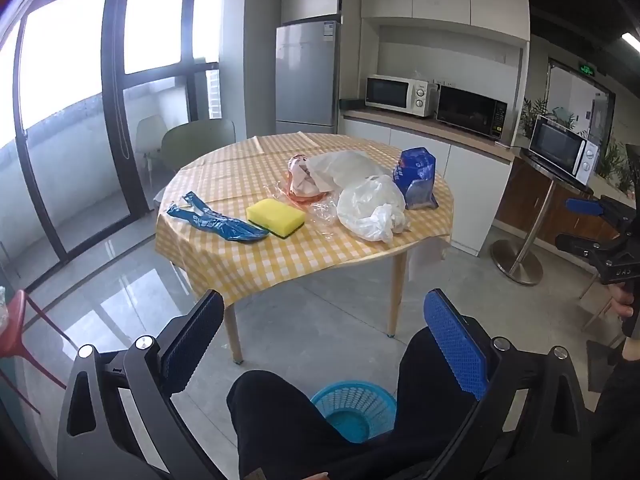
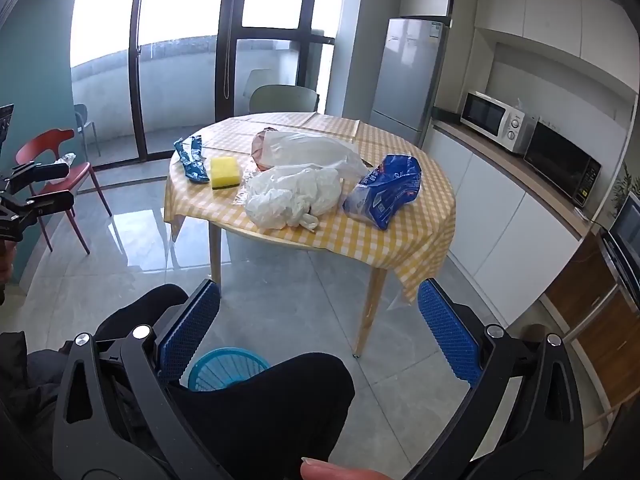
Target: Collect trash
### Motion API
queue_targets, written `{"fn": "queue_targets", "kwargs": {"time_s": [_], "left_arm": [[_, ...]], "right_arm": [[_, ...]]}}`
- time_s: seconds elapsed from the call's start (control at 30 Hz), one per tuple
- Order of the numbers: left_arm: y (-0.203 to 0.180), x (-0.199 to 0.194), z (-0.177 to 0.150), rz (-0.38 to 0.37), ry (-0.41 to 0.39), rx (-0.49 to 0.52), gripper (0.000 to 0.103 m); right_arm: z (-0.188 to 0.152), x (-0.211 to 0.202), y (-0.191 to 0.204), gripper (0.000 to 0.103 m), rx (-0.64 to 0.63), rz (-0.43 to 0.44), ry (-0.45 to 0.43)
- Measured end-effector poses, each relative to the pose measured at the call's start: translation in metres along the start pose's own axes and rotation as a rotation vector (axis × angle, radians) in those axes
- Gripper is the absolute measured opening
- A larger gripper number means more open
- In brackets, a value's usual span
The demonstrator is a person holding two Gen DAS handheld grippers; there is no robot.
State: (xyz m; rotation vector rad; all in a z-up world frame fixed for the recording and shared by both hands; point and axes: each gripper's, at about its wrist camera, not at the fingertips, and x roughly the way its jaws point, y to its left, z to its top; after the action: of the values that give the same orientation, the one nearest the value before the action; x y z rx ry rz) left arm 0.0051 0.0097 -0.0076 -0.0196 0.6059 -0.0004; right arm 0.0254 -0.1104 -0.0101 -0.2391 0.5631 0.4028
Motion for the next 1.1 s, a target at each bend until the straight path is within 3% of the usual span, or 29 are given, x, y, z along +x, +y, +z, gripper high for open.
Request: {"fn": "queue_targets", "kwargs": {"time_s": [0.93,1.1], "left_arm": [[-0.002,0.001,-0.002,0.013,0.005,0.016,0.098],[-0.009,0.000,-0.002,0.061,-0.004,0.064,0.098]], "right_arm": [[0.002,0.001,-0.004,0.095,0.018,0.009,-0.003],[0.002,0.004,-0.003,0.095,0.021,0.008,0.002]]}}
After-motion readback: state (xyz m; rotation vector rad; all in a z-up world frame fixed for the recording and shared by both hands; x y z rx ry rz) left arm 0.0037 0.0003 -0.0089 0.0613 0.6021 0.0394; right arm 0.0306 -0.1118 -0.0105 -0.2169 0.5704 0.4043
